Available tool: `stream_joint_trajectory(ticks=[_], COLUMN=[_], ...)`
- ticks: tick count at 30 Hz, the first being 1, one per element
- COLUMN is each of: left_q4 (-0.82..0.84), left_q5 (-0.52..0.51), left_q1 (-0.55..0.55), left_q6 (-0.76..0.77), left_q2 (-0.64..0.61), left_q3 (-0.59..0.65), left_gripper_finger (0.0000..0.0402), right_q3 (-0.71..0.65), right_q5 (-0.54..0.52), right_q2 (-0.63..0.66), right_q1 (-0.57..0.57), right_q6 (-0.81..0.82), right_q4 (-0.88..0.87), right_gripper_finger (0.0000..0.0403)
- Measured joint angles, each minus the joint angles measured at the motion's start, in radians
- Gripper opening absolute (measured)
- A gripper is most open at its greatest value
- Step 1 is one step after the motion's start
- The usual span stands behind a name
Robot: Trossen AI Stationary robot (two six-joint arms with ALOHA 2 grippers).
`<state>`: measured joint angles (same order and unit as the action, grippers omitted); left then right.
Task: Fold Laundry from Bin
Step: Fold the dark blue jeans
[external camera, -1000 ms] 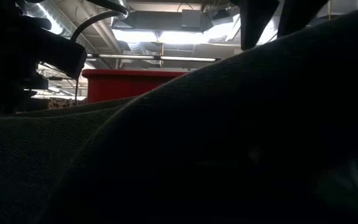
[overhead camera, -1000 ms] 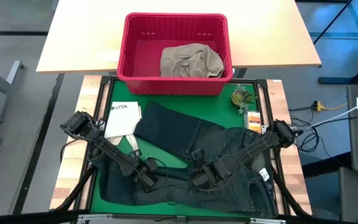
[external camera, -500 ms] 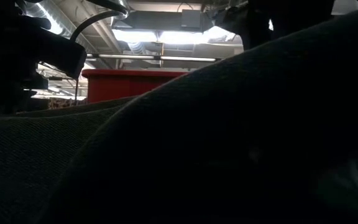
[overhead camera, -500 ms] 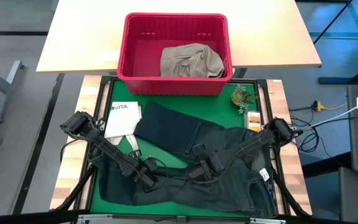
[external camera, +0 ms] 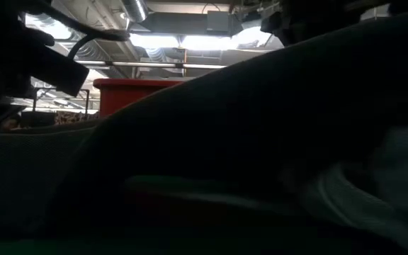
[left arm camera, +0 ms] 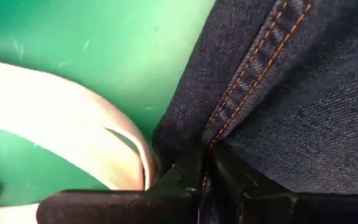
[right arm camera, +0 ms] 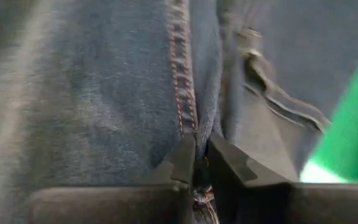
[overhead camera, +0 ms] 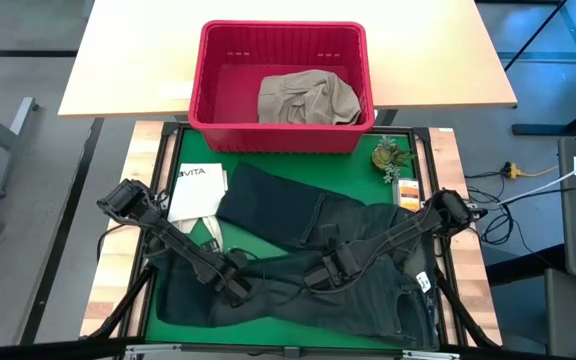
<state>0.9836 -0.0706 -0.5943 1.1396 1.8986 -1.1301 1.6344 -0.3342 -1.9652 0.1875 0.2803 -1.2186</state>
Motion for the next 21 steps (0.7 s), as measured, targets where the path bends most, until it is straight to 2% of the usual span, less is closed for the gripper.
stream_joint_trajectory(ticks=[4,8,15,21], left_q4=[0.022,0.024,0.035,0.078], left_q5=[0.020,0.008,-0.006,-0.032], left_q1=[0.000,-0.002,-0.002,-0.003], left_q6=[0.010,0.010,0.007,0.002], left_q2=[0.001,0.001,0.002,0.010], left_q3=[0.000,0.000,-0.006,-0.059], left_gripper_finger=[0.0014,0.0014,0.0014,0.0014], right_q3=[0.002,0.001,0.000,0.000], right_q5=[-0.057,-0.059,-0.057,-0.055], right_q2=[0.000,0.000,0.000,0.000], right_q1=[0.000,0.001,0.001,0.001], right_q6=[0.074,0.070,0.053,0.034], right_q4=[-0.042,-0.036,-0.018,-0.020], right_gripper_finger=[0.0016,0.0009,0.0071,0.0113])
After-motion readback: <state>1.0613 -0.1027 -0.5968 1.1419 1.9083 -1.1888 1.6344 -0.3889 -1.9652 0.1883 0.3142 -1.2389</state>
